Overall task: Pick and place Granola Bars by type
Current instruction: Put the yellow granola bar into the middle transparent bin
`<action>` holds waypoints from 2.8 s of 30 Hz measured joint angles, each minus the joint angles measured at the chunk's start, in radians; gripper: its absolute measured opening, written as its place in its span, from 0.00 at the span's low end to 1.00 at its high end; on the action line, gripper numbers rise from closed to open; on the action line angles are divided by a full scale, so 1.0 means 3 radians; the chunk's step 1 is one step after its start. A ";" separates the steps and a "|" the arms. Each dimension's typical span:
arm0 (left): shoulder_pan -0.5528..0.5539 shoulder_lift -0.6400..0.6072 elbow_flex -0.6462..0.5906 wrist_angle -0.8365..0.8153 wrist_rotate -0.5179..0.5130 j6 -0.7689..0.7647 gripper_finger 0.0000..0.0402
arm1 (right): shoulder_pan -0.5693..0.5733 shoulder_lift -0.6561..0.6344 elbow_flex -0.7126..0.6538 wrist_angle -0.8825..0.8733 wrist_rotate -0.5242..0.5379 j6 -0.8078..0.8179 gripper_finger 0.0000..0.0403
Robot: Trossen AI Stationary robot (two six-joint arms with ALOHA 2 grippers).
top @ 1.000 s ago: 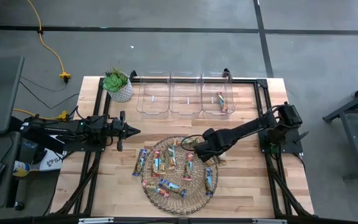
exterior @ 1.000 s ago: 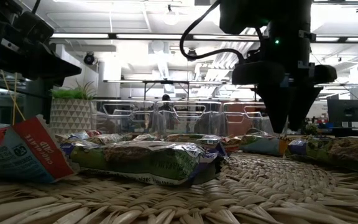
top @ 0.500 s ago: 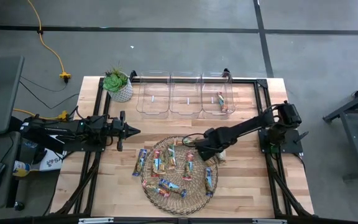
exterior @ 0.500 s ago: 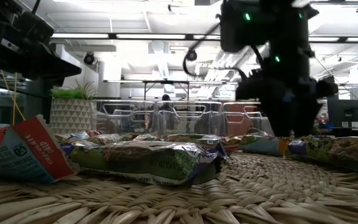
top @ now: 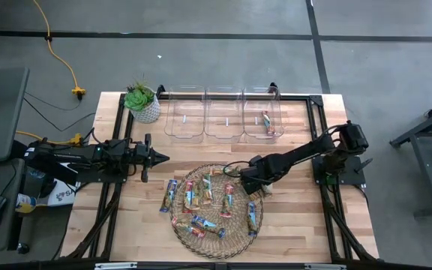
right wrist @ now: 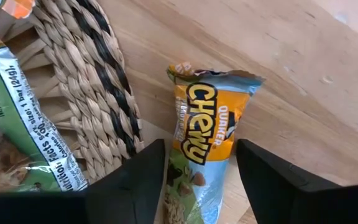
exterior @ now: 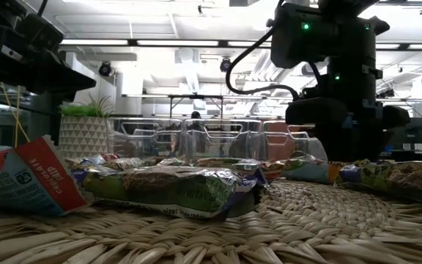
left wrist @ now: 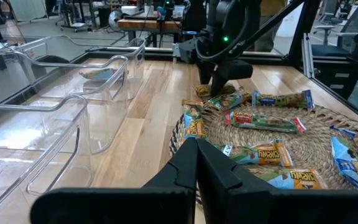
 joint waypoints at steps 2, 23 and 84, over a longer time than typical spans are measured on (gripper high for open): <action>0.0000 0.0000 0.0000 0.0000 -0.0001 -0.0001 0.00 | 0.0000 0.0001 -0.0001 0.0001 -0.0004 -0.0015 0.45; 0.0000 0.0000 -0.0001 0.0000 0.0000 0.0000 0.00 | -0.0001 0.0004 -0.0008 0.0000 -0.0050 -0.0083 0.26; -0.0001 0.0000 0.0000 0.0000 0.0000 -0.0001 0.00 | -0.0068 -0.1119 0.0544 0.3540 0.0311 -0.2864 0.10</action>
